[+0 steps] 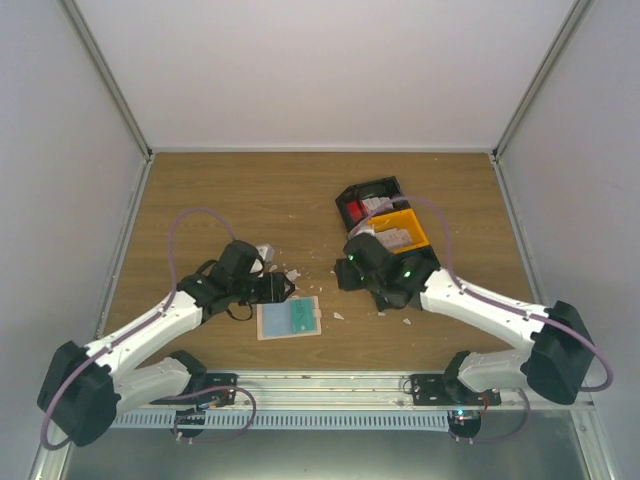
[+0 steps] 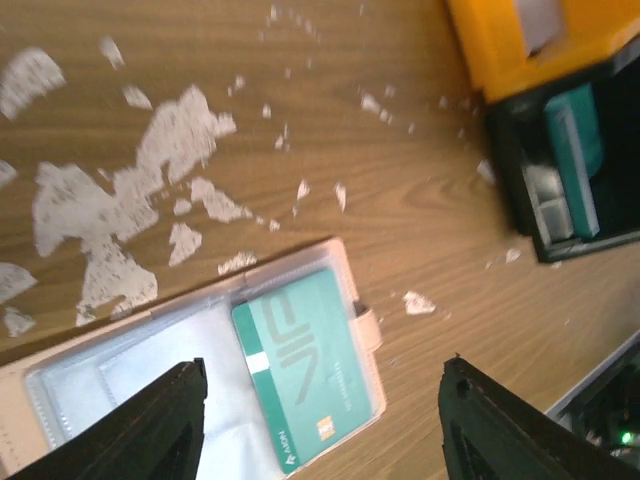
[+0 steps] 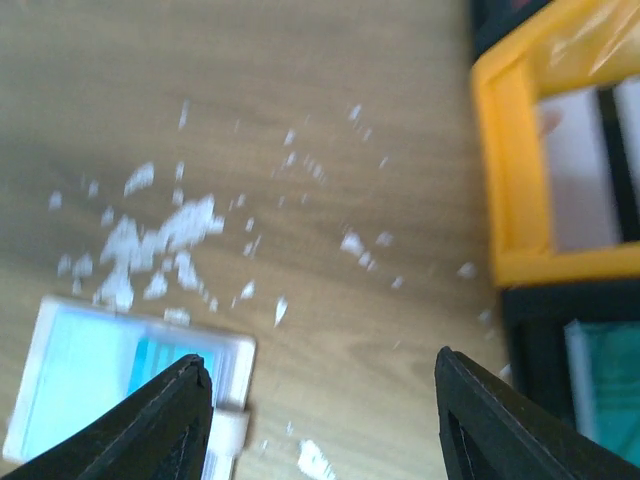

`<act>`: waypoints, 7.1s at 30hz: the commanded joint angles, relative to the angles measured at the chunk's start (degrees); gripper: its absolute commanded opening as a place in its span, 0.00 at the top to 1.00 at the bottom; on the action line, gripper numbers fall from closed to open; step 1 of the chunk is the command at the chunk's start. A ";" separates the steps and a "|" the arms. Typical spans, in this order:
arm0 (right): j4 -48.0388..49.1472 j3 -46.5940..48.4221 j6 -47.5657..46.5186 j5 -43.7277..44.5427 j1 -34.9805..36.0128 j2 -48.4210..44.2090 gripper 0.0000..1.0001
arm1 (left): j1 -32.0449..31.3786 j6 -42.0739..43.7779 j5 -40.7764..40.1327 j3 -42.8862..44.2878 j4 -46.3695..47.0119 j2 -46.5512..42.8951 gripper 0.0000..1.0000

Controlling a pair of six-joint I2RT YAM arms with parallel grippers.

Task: Put the credit cards into the card holder
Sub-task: Move the storage box to the center of the board, then pick up the credit card from the storage box.

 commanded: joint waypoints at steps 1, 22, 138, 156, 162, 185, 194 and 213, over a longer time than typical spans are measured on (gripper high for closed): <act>-7.06 7.65 -5.63 3.76 -6.45 -1.85 0.38 | 1.09 -0.63 -6.06 3.13 -5.08 -5.79 0.31; -7.66 40.43 -30.00 -7.82 -27.55 35.90 0.45 | 2.23 -2.85 5.11 0.87 16.16 2.54 0.30; -12.44 37.17 -26.53 -27.40 -31.50 38.37 0.62 | -2.17 -10.77 8.78 32.04 34.12 54.50 0.82; -15.92 40.34 -32.23 -24.58 -27.33 44.23 0.57 | -1.99 -11.71 9.43 32.44 33.81 55.76 0.83; -16.11 40.60 -31.45 -26.28 -27.32 42.84 0.61 | -1.83 -11.78 9.45 32.28 34.11 55.47 0.83; -15.77 39.55 -29.63 -26.60 -27.46 39.11 0.66 | -1.74 -11.50 9.35 32.62 33.70 55.73 0.83; -15.67 39.10 -28.87 -25.06 -27.44 39.16 0.70 | -1.81 -11.02 7.75 32.82 32.43 54.92 0.83; -13.87 36.91 -27.38 -27.01 -29.07 37.76 0.78 | -1.90 -10.92 8.58 33.26 32.10 55.23 0.84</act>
